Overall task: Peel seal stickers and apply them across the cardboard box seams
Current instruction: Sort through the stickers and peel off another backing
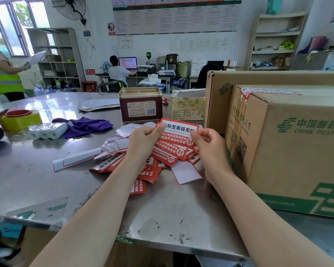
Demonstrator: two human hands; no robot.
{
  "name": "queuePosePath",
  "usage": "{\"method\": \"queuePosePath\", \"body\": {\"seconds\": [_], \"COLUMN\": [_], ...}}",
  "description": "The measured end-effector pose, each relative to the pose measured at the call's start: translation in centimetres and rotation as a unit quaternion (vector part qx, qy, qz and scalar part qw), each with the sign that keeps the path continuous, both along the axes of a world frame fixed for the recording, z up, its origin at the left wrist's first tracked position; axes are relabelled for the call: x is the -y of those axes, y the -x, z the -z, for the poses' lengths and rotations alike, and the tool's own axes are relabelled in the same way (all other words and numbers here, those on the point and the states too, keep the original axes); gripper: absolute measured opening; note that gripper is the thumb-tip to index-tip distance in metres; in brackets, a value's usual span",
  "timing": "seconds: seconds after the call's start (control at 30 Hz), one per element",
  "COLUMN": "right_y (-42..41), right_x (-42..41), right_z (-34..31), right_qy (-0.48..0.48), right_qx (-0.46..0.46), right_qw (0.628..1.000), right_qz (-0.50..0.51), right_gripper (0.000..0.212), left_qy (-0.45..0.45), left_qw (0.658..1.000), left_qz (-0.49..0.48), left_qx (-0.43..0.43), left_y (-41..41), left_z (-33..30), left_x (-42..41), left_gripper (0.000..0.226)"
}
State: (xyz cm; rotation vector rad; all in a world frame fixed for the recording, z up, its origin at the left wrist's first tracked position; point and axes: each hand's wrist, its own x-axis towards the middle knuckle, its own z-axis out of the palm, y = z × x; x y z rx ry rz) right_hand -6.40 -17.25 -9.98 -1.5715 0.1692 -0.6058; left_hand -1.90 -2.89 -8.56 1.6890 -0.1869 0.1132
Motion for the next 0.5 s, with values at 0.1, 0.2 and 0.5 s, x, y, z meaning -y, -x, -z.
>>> {"method": "queuePosePath", "body": {"seconds": [0.1,0.2,0.5], "right_y": [-0.2,-0.3,-0.1], "right_x": [0.3,0.4,0.5], "right_z": [0.1,0.0,-0.1], "right_qy": [-0.005,-0.020,-0.036], "right_qx": [0.011,0.010,0.026], "right_qw": [0.999,0.998,0.998], "right_qz": [0.039,0.056,0.054], "right_gripper": [0.009,0.009,0.011], "left_qy": [-0.071,-0.269,-0.183], "left_qw": [0.996,0.954,0.975], "left_qz": [-0.048,-0.113,0.019], "left_qx": [0.023,0.068,0.126], "left_y": [-0.8,-1.9,0.1], "left_z": [0.4,1.4,0.0], "left_x": [-0.1,-0.5,0.0], "left_gripper": [0.052,0.046,0.022]}}
